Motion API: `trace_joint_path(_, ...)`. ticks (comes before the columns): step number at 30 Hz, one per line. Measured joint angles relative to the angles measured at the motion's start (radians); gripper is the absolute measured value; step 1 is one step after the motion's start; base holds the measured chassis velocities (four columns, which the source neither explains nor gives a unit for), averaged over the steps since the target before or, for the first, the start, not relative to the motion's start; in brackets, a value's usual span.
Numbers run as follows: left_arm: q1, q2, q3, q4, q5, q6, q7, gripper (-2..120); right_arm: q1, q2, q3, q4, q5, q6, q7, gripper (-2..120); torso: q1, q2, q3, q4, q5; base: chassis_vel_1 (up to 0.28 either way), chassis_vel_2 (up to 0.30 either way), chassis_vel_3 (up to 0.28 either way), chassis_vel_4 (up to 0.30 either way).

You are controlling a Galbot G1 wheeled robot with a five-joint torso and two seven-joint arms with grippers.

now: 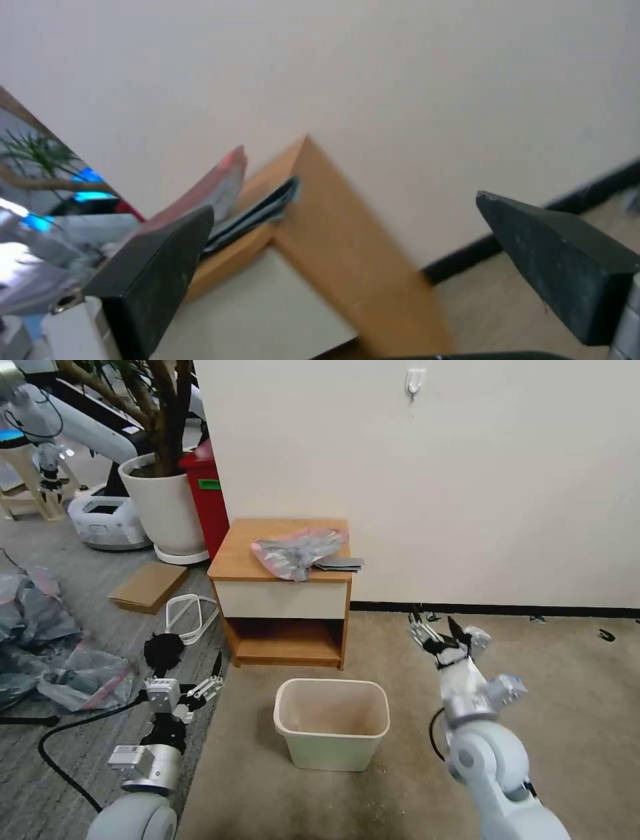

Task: Pick up the garbage bag from the table and place it over the trash can.

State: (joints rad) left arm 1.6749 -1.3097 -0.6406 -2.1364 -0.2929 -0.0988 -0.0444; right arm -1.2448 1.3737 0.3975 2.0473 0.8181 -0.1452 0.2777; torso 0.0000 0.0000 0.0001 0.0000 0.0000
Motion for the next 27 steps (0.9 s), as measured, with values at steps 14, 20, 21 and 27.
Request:
trace_joint_path(14, 0.041, -0.045, -0.037, -0.010, 0.028, -0.016, 0.000, 100, 0.318, 0.054, -0.043, -0.173, 0.668, -0.121, 0.257, 99, 0.000, 0.000, 0.000, 0.0000, -0.0001, 0.000, 0.000, 0.000, 0.000)
trace_joint_path(20, 0.053, -0.058, -0.048, -0.012, 0.034, -0.024, -0.001, 100, 0.391, 0.084, -0.038, -0.245, 0.748, -0.121, 0.268, 99, 0.000, 0.000, 0.000, 0.0000, -0.0001, 0.000, 0.000, 0.000, 0.000)
trace_joint_path(21, 0.054, -0.061, -0.051, -0.012, 0.034, -0.025, -0.001, 100, 0.407, 0.093, -0.039, -0.266, 0.757, -0.121, 0.271, 99, 0.000, 0.000, 0.000, 0.0000, -0.0001, 0.000, 0.000, 0.000, 0.000)
trace_joint_path(27, 0.055, -0.074, -0.059, -0.008, 0.036, -0.029, -0.003, 100, 0.485, 0.141, -0.047, -0.370, 0.758, -0.120, 0.271, 99, 0.000, 0.000, 0.000, 0.0000, 0.0000, 0.000, 0.000, 0.000, 0.000)
